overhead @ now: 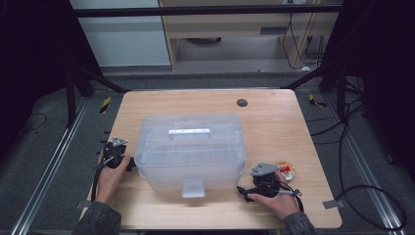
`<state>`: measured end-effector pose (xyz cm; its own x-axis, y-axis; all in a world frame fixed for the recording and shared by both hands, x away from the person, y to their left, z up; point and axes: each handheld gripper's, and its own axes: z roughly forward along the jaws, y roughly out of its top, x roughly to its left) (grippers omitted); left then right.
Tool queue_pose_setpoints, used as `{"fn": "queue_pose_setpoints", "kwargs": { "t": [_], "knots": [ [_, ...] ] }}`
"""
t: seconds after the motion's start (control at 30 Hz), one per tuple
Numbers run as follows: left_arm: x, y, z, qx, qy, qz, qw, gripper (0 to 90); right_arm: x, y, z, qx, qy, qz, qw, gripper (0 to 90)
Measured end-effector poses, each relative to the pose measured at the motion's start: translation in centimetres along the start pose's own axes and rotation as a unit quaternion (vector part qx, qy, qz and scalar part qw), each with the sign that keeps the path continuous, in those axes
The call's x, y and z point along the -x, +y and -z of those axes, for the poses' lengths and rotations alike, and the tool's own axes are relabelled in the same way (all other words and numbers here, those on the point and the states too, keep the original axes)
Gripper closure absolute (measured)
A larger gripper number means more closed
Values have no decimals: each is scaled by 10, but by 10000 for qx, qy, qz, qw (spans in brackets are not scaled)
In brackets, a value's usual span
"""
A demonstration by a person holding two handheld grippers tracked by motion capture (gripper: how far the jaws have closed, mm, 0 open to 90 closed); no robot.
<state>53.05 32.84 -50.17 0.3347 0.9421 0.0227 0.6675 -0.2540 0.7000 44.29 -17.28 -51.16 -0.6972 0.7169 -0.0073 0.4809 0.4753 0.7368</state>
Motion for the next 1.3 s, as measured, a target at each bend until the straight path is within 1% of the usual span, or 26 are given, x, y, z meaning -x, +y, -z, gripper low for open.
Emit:
{"fn": "queue_pose_setpoints", "kwargs": {
  "t": [0.07, 0.1, 0.17, 0.2, 0.23, 0.27, 0.3, 0.37, 0.4, 0.47, 0.53, 0.6, 0.63, 0.67, 0.7, 0.77, 0.83, 0.9, 0.97, 1.0, 1.03, 1.13, 1.2, 1.23, 1.3],
  "knots": [
    [5, -3, 10, 31, 69, -158, 9998, 47, -1, 0, 3, -13, 35, 1, 10000, 186],
    [8, -4, 16, 75, 59, -216, 9997, 47, -2, 0, 5, -1, 68, -4, 10000, 189],
    [15, -8, 29, 153, -74, -335, 9993, 45, -3, 1, 10, -58, 2, 142, 9999, 224],
    [19, -11, 35, 180, -95, -480, 9986, 39, -3, 1, 13, -102, -32, 208, 9997, 240],
    [23, -14, 41, 213, -101, -666, 9975, 37, -3, 2, 17, -56, -57, 190, 9998, 252],
    [25, -17, 47, 199, -116, -798, 9965, 38, -3, 3, 22, -6, -69, 147, 9999, 265],
    [26, -21, 52, 199, -154, -842, 9961, 37, -3, 3, 26, -6, -93, 151, 9998, 279],
    [29, -28, 64, 203, -264, -799, 9962, 38, -2, 3, 35, -29, -198, 174, 9996, 295],
    [31, -31, 69, 246, -297, -790, 9961, 39, -1, 3, 41, -44, -230, 181, 9996, 312],
    [35, -37, 78, 250, -317, -841, 9956, 45, 1, 4, 52, -82, -328, 155, 9993, 346],
    [41, -43, 86, 190, -358, -913, 9950, 45, 4, 7, 63, -92, -447, 175, 9988, 368],
    [47, -49, 94, 201, -482, -969, 9939, 41, 7, 13, 76, -94, -560, 146, 9983, 404],
    [49, -52, 97, 218, -563, -1028, 9929, 32, 9, 16, 83, -104, -598, 91, 9981, 418],
    [51, -54, 100, 215, -646, -1062, 9920, 28, 11, 19, 89, -102, -647, 87, 9978, 430],
    [54, -56, 102, 224, -731, -1094, 9911, 27, 14, 23, 94, -104, -676, 92, 9976, 435],
    [60, -57, 104, 249, -878, -1221, 9883, 25, 17, 32, 104, -130, -750, 150, 9970, 439],
    [67, -57, 104, 267, -962, -1336, 9860, 23, 20, 42, 114, -65, -804, 181, 9966, 440],
    [72, -55, 103, 285, -1003, -1411, 9845, 28, 23, 53, 121, 9, -791, 221, 9966, 426],
    [74, -54, 102, 297, -1056, -1381, 9843, 34, 26, 64, 128, 71, -779, 227, 9967, 404],
    [75, -54, 100, 313, -1076, -1338, 9847, 35, 27, 69, 130, 105, -781, 237, 9966, 386],
    [76, -53, 99, 275, -1093, -1346, 9845, 36, 28, 74, 133, 123, -770, 255, 9966, 366],
    [78, -53, 99, 300, -1194, -1328, 9835, 37, 27, 91, 139, 184, -763, 343, 9963, 337],
    [79, -53, 101, 386, -1205, -1335, 9829, 44, 25, 102, 142, 223, -735, 401, 9962, 348],
    [79, -52, 102, 418, -1180, -1333, 9831, 46, 24, 108, 143, 222, -695, 440, 9964, 373],
    [78, -52, 104, 485, -1192, -1278, 9834, 51, 20, 120, 144, 232, -691, 530, 9959, 403]
  ]
}}
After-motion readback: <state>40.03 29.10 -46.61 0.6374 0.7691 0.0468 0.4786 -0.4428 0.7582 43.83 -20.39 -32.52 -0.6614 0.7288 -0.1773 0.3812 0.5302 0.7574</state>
